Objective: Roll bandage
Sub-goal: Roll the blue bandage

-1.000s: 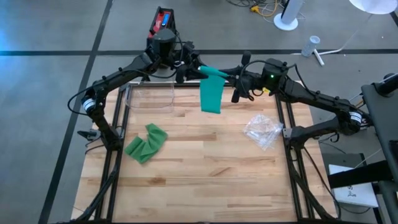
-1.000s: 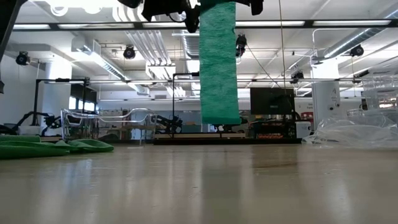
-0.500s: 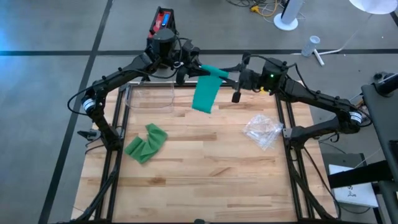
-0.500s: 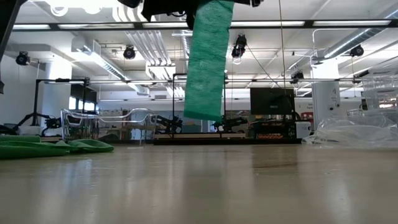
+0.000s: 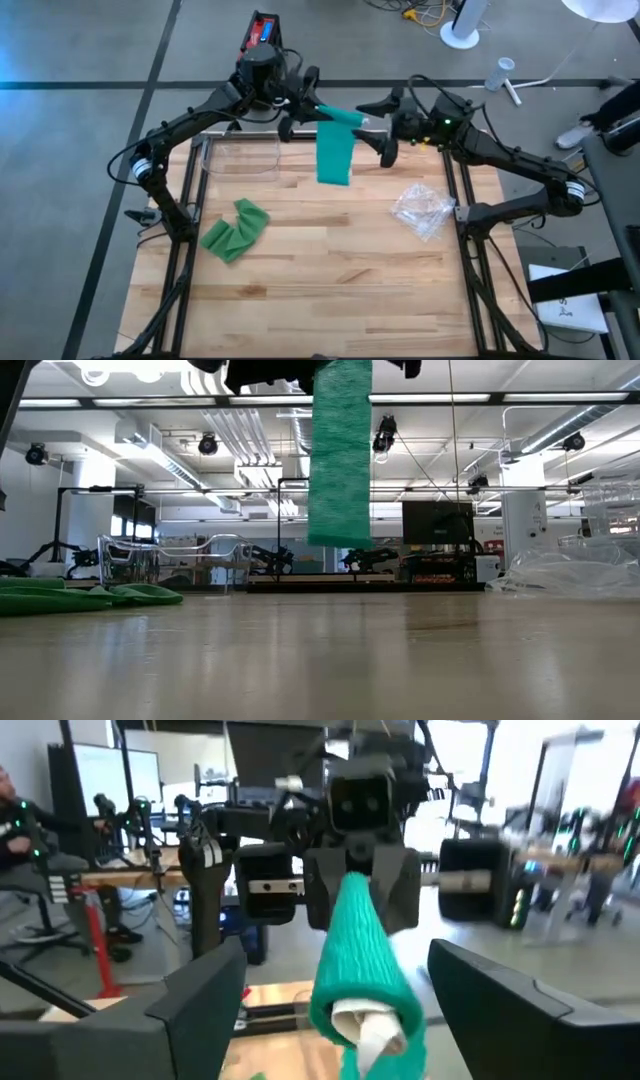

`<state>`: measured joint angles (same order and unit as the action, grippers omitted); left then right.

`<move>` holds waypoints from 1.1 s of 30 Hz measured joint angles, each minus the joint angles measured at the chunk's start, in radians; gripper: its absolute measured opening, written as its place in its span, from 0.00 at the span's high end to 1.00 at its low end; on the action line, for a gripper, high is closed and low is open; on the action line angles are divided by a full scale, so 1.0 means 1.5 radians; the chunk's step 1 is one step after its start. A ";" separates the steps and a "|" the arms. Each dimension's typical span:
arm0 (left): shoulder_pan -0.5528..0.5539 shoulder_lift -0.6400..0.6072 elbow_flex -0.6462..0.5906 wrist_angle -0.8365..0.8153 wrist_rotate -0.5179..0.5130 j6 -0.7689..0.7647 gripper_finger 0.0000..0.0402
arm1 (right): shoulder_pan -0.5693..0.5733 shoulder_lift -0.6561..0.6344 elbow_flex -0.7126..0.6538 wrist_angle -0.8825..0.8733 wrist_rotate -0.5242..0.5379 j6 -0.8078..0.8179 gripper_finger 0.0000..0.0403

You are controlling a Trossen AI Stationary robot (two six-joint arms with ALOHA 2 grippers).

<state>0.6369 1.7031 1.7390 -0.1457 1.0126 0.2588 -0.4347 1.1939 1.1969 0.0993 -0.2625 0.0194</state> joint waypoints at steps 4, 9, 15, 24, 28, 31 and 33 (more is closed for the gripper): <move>0.000 0.000 0.000 -0.024 0.000 0.109 0.93 | -0.005 0.014 -0.001 0.001 0.000 0.060 0.28; -0.001 0.000 0.000 -0.046 0.000 0.180 0.95 | -0.012 0.017 -0.001 0.002 -0.004 0.098 0.35; 0.000 0.000 0.000 -0.049 0.047 0.189 0.94 | -0.011 0.030 -0.001 0.005 -0.012 0.091 0.42; -0.001 0.000 0.000 -0.051 0.057 0.188 0.94 | -0.011 0.048 -0.001 0.013 -0.030 0.023 0.60; -0.004 0.000 0.000 -0.049 0.047 0.187 0.91 | -0.011 0.049 -0.001 0.012 -0.029 -0.007 0.72; -0.005 0.000 0.000 -0.042 0.033 0.171 0.90 | -0.011 0.049 0.000 0.010 -0.025 -0.032 0.81; -0.005 0.000 0.000 -0.035 0.031 0.149 0.90 | -0.011 0.049 0.002 0.010 -0.022 -0.048 0.87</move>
<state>0.6292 1.7027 1.7393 -0.1982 1.0598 0.4822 -0.4519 1.2675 1.1999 0.1146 -0.2959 -0.0524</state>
